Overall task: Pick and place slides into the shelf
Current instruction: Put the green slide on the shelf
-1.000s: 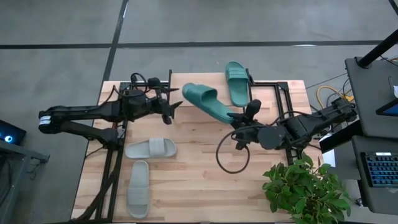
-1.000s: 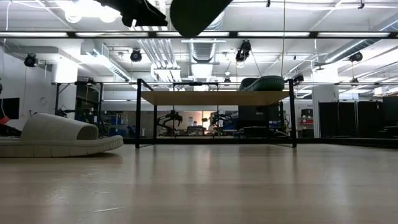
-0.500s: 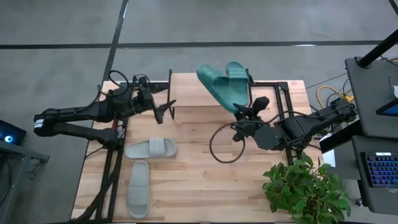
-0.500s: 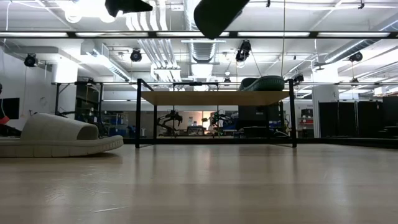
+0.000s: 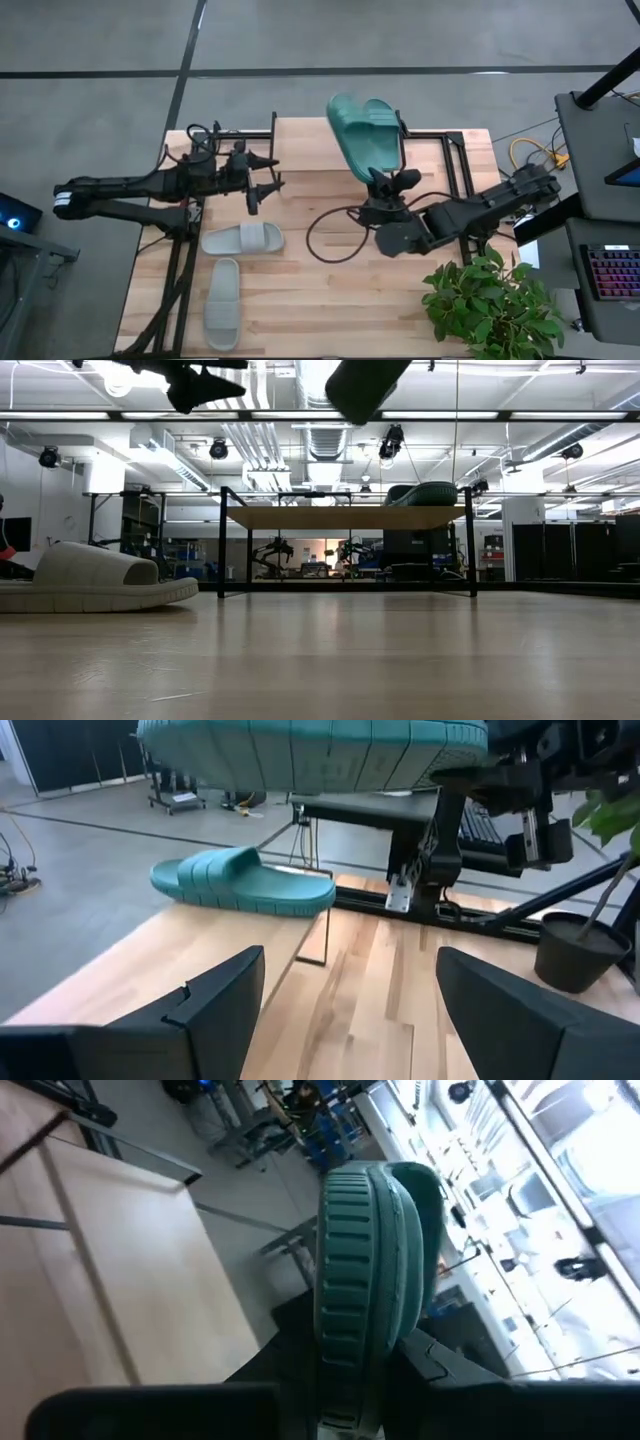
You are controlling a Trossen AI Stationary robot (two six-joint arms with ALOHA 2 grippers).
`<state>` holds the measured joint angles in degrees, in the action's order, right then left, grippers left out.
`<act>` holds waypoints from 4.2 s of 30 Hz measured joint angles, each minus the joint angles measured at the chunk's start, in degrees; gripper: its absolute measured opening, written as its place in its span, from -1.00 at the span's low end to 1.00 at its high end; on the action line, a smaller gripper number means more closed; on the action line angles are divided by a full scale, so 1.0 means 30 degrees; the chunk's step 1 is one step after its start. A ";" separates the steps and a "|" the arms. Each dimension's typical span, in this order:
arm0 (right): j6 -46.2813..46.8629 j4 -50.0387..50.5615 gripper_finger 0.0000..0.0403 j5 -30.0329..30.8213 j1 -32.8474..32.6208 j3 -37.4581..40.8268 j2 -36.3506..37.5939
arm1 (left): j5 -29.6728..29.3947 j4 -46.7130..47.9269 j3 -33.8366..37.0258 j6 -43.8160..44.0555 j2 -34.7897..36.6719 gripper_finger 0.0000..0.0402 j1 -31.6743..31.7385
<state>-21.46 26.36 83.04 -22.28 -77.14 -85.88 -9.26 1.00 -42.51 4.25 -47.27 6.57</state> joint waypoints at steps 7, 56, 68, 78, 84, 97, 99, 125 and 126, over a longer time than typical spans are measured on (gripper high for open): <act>0.2061 0.0062 -0.74 -0.0183 0.0827 0.0066 -0.1076 | 0.0093 -0.0068 0.1942 0.0473 0.1310 0.40 0.0000; 0.2450 -0.0954 -0.74 -0.3951 0.5280 0.2630 -0.3317 | 0.0524 0.0228 0.4861 -0.0066 0.9671 0.40 0.0019; -0.0674 -0.2008 -0.75 -0.4202 0.6586 0.2557 -0.3317 | 0.0520 0.0274 0.4861 -0.0066 0.9656 0.40 0.0022; -0.1772 -0.1862 -0.75 -0.4402 0.6846 0.2591 -0.3314 | 0.0520 0.0305 0.4861 -0.0168 0.9671 0.40 0.0022; -0.2073 -0.1876 -0.75 -0.5520 0.7078 0.2600 -0.3302 | 0.0520 0.0312 0.4861 -0.0168 0.9678 0.40 0.0022; -0.2517 -0.1862 -0.75 -0.5613 0.7944 0.2652 -0.3302 | 0.0520 0.0334 0.4883 -0.0168 0.9664 0.40 0.0022; -0.2555 -0.1862 -0.75 -0.5809 0.7976 0.2652 -0.3302 | 0.0520 0.0334 0.4883 -0.0185 0.9671 0.40 0.0022; 0.3478 0.4944 -0.25 -1.0040 0.8019 0.0641 -0.3280 | 0.0520 0.0598 0.4919 -0.0211 0.9649 0.40 0.0015; 0.4020 0.5548 -0.25 -1.0365 0.8019 0.0401 -0.3280 | 0.0527 0.0599 0.4919 -0.0211 0.9649 0.40 0.0015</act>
<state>-9.40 43.00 51.94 1.78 -75.94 -95.72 -7.68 2.79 -27.75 3.62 -18.33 6.61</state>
